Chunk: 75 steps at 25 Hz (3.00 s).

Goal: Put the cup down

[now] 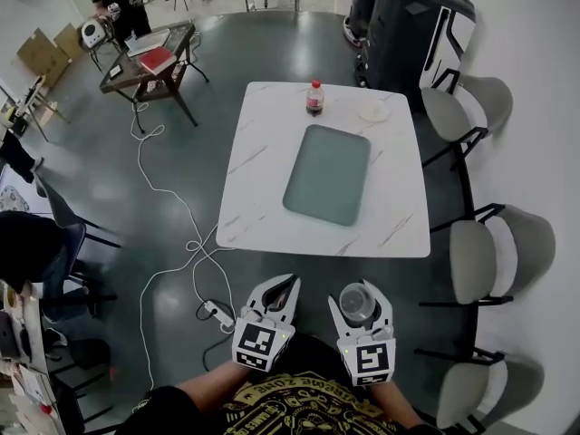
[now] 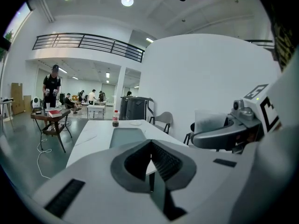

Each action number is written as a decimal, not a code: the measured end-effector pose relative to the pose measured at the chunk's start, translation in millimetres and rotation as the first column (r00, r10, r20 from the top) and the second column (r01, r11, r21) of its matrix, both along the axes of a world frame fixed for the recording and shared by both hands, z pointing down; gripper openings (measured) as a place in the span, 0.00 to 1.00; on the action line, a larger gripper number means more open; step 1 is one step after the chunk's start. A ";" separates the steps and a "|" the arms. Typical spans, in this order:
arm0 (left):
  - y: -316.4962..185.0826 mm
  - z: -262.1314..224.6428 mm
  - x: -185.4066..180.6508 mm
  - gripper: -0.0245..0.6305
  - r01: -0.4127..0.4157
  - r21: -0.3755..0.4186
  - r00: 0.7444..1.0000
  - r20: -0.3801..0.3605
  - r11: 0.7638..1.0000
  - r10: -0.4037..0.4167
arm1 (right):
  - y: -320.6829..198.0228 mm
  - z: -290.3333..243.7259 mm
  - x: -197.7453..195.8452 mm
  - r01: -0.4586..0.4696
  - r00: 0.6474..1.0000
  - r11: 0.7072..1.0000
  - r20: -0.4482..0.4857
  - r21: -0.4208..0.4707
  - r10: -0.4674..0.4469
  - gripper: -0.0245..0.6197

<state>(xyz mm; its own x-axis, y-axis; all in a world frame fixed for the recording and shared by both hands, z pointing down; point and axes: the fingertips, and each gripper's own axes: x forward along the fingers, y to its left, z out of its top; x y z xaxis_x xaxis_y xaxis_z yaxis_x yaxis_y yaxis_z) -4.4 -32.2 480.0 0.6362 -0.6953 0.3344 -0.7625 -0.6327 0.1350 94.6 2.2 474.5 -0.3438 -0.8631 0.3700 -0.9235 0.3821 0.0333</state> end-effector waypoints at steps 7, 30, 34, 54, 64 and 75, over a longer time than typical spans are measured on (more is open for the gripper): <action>-30.4 -9.8 -1.3 0.05 -0.047 0.029 0.998 -0.045 0.998 0.048 | -25.6 -15.8 -3.2 -0.040 0.998 0.999 -0.048 0.018 0.041 0.45; -82.9 -16.0 -42.6 0.05 -0.013 0.055 0.997 -0.081 0.998 0.017 | -90.8 -26.5 -30.0 -0.034 0.995 0.998 -0.097 0.058 0.039 0.45; -89.0 -13.0 -40.9 0.05 0.007 0.054 0.998 -0.068 0.999 -0.003 | -102.4 -21.5 -25.5 -0.013 0.996 0.998 -0.090 0.054 0.018 0.45; -146.4 -5.3 8.0 0.05 0.169 0.024 0.986 0.002 0.985 -0.169 | -179.7 5.4 22.8 0.169 0.985 0.986 -0.028 -0.003 -0.169 0.45; -166.2 6.6 20.5 0.05 0.273 0.016 0.961 0.047 0.962 -0.273 | -219.0 22.0 34.9 0.281 0.960 0.960 -0.008 -0.016 -0.281 0.45; -183.9 34.0 31.8 0.05 0.364 0.002 0.928 0.089 0.931 -0.362 | -246.8 58.9 30.4 0.411 0.911 0.909 -0.016 -0.066 -0.413 0.45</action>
